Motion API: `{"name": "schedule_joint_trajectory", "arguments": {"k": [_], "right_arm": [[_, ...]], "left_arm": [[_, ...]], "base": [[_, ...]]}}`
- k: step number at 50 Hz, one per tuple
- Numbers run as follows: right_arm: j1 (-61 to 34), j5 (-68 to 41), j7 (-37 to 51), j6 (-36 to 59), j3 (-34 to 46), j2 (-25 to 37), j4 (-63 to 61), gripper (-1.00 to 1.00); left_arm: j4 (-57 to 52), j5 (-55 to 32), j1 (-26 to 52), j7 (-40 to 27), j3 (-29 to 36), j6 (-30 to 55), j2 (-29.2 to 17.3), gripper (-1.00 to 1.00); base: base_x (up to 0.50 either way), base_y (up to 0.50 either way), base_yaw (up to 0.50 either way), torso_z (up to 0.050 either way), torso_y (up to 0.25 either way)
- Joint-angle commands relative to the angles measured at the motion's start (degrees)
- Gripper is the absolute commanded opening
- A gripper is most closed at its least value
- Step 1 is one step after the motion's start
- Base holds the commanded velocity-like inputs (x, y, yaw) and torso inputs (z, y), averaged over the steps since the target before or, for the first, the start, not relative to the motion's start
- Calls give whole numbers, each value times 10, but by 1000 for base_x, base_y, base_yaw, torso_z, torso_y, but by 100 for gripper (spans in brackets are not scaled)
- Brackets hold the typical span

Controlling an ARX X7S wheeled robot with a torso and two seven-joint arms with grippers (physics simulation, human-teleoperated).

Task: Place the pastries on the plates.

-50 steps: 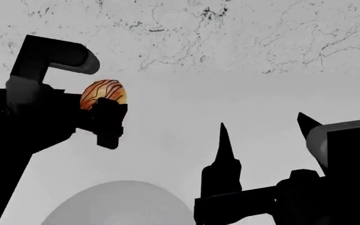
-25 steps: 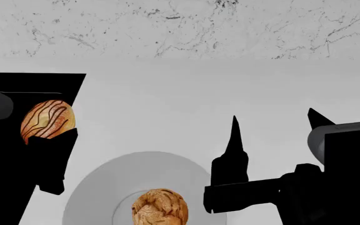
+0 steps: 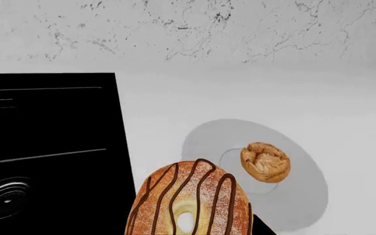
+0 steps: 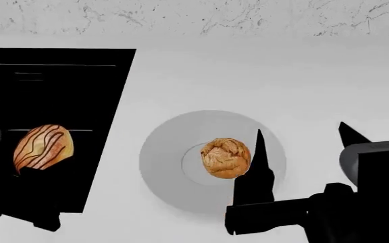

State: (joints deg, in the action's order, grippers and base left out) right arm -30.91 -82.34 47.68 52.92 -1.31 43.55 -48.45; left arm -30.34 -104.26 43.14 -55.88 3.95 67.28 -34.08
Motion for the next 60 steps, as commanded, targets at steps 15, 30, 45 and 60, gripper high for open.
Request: {"name": "schedule_joint_trajectory", "arguments": {"k": [15,30,45,60], "right_arm": [[4,30,-21,-5,5,3,-8,100],[-15,55,-35,2,32,-9,14,100],[-1,54,-41,-6,23,2,7,100],[10,50,-39,-11,20,5,3,100]], "left_arm": [[1,-8,-3,-3,1,-18,-6,-100],[20,23,2,27,10,-15,0,-100],[10,18,6,18,18,-20,1,-100],[4,11,-1,16,16,-27,-7,-100]], "base": [[0,418,0,0,0],[0,500,0,0,0],[0,500,0,0,0],[0,500,0,0,0]]}}
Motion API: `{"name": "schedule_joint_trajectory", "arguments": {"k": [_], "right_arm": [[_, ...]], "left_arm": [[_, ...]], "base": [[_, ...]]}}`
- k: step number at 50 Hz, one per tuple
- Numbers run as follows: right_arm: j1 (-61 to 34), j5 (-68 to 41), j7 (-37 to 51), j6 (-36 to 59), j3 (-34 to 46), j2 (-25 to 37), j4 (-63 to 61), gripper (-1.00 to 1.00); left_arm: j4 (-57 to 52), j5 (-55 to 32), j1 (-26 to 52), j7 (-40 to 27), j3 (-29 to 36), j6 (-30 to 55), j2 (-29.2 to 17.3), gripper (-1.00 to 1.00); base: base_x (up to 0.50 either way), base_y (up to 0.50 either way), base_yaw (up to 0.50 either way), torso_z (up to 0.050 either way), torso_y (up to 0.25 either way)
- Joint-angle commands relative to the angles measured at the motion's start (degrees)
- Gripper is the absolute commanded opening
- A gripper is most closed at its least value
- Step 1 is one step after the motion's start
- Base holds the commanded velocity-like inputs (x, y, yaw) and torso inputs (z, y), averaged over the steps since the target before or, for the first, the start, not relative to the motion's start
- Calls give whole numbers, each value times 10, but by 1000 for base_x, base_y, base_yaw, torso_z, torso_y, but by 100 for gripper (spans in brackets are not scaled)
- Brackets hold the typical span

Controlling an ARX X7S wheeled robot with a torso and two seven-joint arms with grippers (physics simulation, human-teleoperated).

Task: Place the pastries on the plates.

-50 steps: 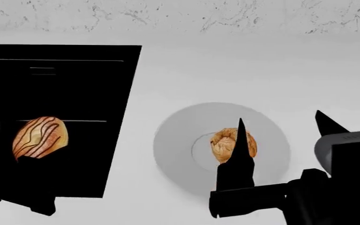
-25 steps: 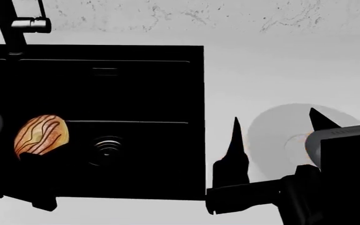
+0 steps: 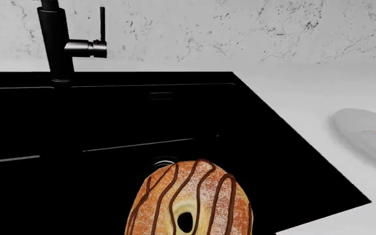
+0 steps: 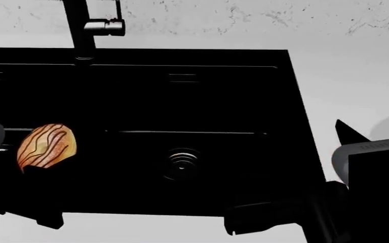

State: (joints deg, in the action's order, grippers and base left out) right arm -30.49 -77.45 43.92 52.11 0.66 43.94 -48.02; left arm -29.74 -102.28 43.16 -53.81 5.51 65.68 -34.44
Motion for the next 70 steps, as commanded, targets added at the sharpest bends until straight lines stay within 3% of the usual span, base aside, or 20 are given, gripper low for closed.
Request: {"name": "schedule_joint_trajectory", "arguments": {"k": [1,70], "right_arm": [[6,2,-2,-3,0,2,-2,100],[-3,4,9,-9,21,-2,-2,100]], "left_arm": [[-2,-8,-2,-5,0,-11,-4,-100],[-1,-19,11,-2,10,-29,-25,-100]], "base": [[0,500,0,0,0],[0,500,0,0,0]]}}
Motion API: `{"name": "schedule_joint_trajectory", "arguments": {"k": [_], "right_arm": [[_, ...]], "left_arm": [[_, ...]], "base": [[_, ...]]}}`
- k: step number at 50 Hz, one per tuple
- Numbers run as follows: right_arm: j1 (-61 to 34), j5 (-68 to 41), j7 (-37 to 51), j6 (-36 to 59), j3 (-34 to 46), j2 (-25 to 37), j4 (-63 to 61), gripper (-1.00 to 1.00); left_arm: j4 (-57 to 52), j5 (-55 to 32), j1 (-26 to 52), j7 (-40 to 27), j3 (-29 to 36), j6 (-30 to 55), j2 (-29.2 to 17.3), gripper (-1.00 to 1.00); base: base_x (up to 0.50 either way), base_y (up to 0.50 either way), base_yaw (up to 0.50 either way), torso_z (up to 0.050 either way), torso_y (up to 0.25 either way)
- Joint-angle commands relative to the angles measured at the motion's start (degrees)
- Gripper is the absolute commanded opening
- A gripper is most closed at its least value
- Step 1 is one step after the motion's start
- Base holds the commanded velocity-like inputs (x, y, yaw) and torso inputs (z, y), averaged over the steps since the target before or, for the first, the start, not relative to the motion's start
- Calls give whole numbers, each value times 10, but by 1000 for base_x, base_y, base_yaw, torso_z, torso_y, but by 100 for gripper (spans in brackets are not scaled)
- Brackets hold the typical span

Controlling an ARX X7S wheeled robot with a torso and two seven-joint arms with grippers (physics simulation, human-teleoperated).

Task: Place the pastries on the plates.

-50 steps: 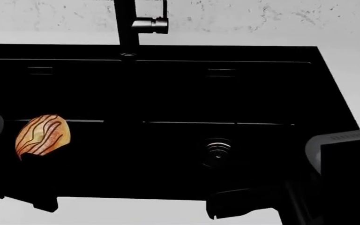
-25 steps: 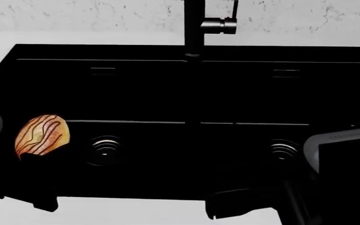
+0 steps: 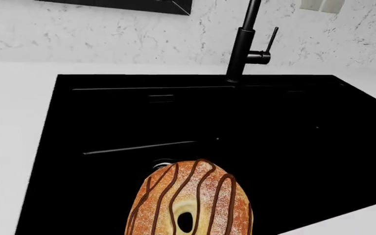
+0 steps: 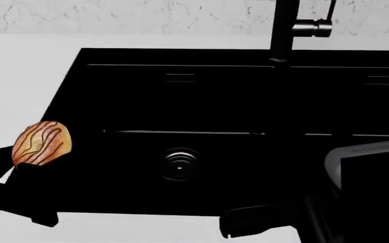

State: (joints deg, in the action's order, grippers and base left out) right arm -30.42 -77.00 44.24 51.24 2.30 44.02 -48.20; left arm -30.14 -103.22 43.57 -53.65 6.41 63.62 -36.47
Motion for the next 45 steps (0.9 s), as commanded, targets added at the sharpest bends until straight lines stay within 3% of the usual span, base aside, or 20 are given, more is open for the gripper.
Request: {"name": "schedule_joint_trajectory", "arguments": {"k": [1,45], "right_arm": [[0,4,3,-1,7,-5,0,100],[-3,9,-3,-6,14,1,1,100]], "left_arm": [[2,-8,6,-2,0,-8,-6,-100],[5,-8,18,-4,11,-20,-11,-100]], "base": [[-1,500,0,0,0],[-1,500,0,0,0]]}}
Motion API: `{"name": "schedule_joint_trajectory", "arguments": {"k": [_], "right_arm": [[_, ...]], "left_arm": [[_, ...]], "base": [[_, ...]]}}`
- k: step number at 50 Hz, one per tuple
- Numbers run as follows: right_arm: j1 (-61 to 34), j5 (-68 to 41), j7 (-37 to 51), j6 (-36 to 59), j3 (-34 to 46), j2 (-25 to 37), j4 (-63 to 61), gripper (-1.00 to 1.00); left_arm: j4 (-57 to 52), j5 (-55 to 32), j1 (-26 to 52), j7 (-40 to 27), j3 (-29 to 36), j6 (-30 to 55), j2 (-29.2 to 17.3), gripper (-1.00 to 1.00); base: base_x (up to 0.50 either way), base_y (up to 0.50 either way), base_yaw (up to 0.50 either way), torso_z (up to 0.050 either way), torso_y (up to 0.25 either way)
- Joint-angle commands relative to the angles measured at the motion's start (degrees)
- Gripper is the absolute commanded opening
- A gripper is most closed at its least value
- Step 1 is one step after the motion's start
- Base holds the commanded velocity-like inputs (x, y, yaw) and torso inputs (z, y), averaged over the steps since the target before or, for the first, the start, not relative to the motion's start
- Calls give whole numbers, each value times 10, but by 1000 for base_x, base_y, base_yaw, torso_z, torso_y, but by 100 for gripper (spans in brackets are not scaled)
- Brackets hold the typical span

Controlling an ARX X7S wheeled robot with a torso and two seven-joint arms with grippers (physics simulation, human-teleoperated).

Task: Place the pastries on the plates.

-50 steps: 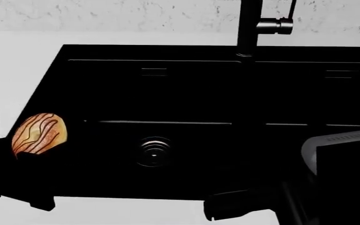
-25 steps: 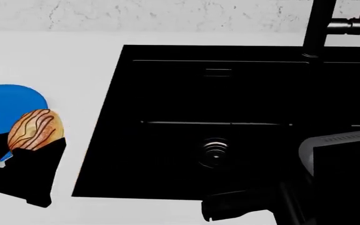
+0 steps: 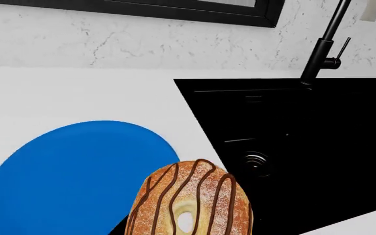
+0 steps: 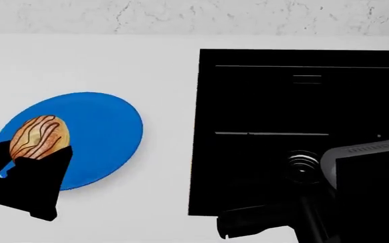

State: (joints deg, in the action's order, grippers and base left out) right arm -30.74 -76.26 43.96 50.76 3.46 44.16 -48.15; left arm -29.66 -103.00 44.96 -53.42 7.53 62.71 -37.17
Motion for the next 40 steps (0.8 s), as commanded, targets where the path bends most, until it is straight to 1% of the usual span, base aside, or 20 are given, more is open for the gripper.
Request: {"name": "schedule_joint_trajectory", "arguments": {"k": [1,19,21,29,40], "right_arm": [[0,-1,1,-2,2,0,1,100],[8,-1,6,-8,-2,3,0,100],[7,23,5,0,11,4,-1,100],[5,9,10,1,10,5,4,100],[6,4,12,-3,8,6,5,100]], "left_arm": [[0,-10,4,-7,0,-11,-4,-100],[-1,-10,4,-6,3,-16,-9,-100],[0,-10,5,-5,2,-16,-10,-100],[0,-8,5,-3,5,-19,-10,-100],[-1,-9,2,-4,9,-22,-12,-100]], "base": [[-1,500,0,0,0],[-1,500,0,1,0],[0,86,0,0,0],[0,0,0,0,1],[491,1,0,0,0]]}}
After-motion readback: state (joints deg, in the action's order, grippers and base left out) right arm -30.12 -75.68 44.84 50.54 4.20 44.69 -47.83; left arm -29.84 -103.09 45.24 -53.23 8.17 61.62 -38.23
